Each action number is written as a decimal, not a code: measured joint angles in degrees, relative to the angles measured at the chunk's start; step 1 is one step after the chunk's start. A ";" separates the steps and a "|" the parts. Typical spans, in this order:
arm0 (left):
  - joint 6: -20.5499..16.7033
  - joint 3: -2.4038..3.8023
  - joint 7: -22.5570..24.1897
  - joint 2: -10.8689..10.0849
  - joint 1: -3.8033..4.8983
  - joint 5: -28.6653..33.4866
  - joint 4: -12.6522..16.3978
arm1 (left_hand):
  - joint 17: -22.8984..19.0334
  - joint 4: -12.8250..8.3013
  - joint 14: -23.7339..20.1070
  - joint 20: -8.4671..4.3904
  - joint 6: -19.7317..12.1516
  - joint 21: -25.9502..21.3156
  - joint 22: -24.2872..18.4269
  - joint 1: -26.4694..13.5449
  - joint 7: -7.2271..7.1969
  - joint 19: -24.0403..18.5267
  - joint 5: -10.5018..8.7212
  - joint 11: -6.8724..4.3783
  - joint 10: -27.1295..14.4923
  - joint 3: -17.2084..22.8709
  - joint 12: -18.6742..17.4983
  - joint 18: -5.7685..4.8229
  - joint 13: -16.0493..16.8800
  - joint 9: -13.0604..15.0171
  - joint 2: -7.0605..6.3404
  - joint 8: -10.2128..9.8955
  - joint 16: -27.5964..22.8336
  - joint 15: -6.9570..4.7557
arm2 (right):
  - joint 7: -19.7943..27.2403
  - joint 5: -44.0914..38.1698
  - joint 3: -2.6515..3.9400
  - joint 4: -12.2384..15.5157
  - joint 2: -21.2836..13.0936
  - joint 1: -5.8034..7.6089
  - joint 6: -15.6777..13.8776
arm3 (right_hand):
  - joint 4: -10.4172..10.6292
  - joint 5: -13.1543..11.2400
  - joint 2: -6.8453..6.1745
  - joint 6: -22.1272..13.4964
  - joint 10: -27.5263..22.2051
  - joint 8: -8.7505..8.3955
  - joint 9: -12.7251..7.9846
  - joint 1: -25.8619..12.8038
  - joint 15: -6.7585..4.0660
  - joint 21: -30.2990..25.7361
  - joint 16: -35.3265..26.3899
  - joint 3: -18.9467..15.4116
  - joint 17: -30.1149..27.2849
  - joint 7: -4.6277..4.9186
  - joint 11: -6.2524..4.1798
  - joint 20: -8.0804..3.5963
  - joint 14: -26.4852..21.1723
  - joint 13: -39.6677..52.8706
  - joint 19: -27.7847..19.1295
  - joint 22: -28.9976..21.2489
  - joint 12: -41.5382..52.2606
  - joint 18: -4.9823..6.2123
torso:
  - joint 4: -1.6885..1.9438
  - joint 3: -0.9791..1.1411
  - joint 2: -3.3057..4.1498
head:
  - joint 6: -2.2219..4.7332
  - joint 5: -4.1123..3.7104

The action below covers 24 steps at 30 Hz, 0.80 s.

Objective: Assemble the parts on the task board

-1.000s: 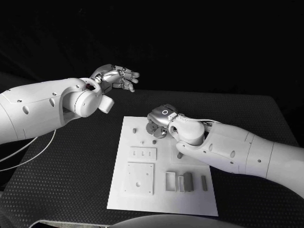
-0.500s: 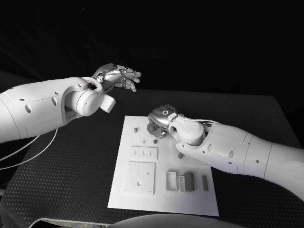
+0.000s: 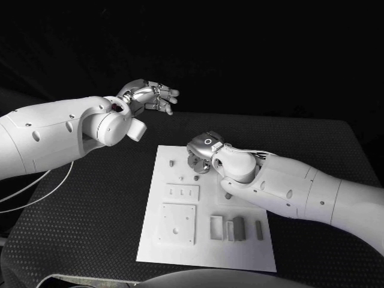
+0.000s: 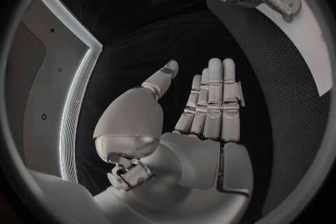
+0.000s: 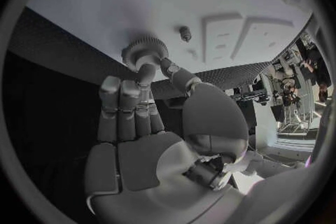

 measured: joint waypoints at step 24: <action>0.02 0.01 -0.02 0.12 0.00 0.00 -0.02 | 0.00 0.00 0.00 0.00 0.00 0.00 -0.01 0.00 0.00 0.00 0.00 0.00 0.00 0.00 0.00 -0.04 -0.01 0.01 0.00 0.00 0.00 0.00 | 0.45 0.35 -0.16 -0.78 0.53 -0.09 0.12 | 0.15 0.00 0.00 -0.66 -0.53 -0.63 -0.26 0.00 0.19 -0.92 -1.26 0.15 -0.90 0.61 0.53 -0.11 -0.60 -0.95 -0.33 -0.20 -1.27 -0.01 | 0.02 0.00 -0.03 | -0.30 0.31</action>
